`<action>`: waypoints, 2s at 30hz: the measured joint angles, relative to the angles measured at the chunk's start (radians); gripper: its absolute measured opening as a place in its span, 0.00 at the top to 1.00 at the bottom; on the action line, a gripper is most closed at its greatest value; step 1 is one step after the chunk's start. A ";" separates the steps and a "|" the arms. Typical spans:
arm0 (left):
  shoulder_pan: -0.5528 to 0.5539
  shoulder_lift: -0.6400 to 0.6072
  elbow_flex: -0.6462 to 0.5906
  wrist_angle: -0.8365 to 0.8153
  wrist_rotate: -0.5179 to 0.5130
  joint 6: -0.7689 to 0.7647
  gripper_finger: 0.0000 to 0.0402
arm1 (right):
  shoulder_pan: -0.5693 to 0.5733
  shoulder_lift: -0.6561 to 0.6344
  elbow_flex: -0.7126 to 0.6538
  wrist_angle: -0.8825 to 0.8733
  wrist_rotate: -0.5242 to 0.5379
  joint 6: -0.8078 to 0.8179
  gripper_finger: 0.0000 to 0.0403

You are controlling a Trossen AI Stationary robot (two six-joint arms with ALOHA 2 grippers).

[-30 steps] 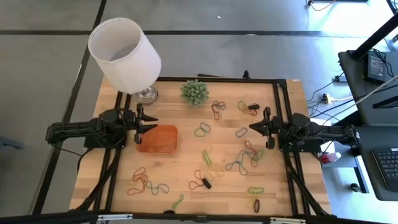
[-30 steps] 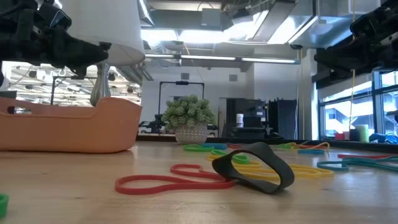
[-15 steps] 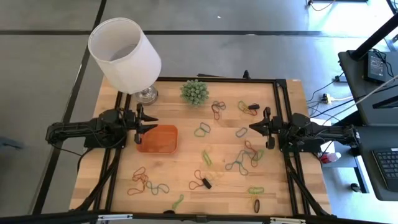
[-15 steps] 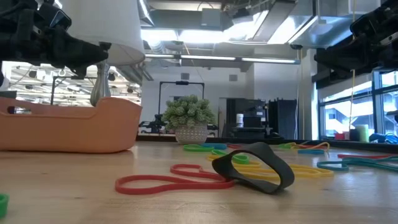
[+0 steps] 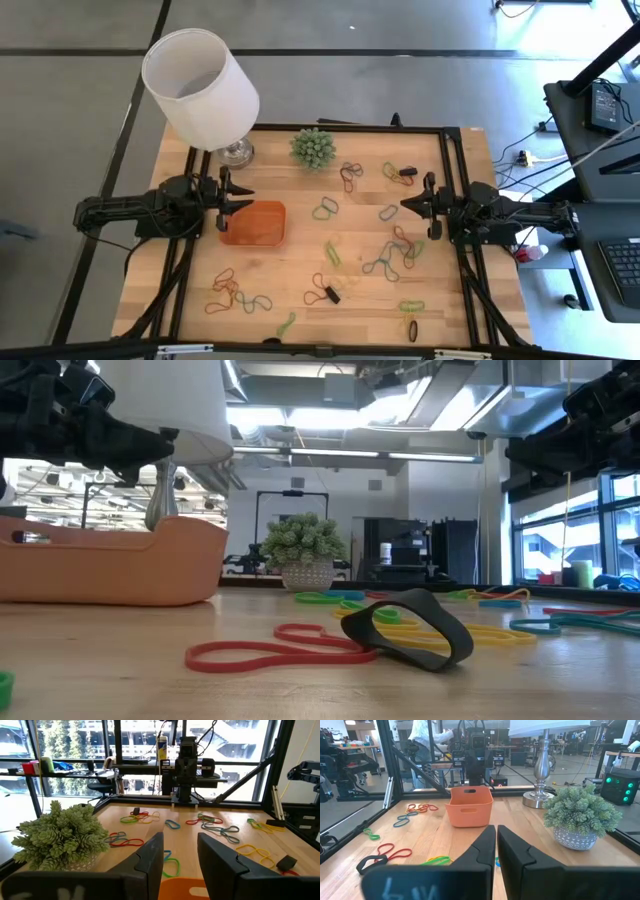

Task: Pick and place rubber bands into bin

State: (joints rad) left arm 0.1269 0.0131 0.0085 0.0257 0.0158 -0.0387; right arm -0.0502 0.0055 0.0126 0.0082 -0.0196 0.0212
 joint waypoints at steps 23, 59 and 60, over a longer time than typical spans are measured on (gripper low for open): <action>0.000 0.000 0.000 0.000 0.000 0.000 0.72 | 0.000 0.079 0.000 0.078 0.093 -0.078 1.00; 0.000 0.000 0.000 0.000 0.000 0.000 0.72 | -0.063 1.494 0.820 -0.764 0.147 -0.069 0.77; 0.000 0.000 0.000 0.000 0.000 0.000 0.72 | -0.063 1.521 0.820 -0.774 0.147 -0.083 0.75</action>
State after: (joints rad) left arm 0.1270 0.0128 0.0085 0.0255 0.0162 -0.0388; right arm -0.1131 1.5268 0.8326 -0.7655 0.1278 -0.0617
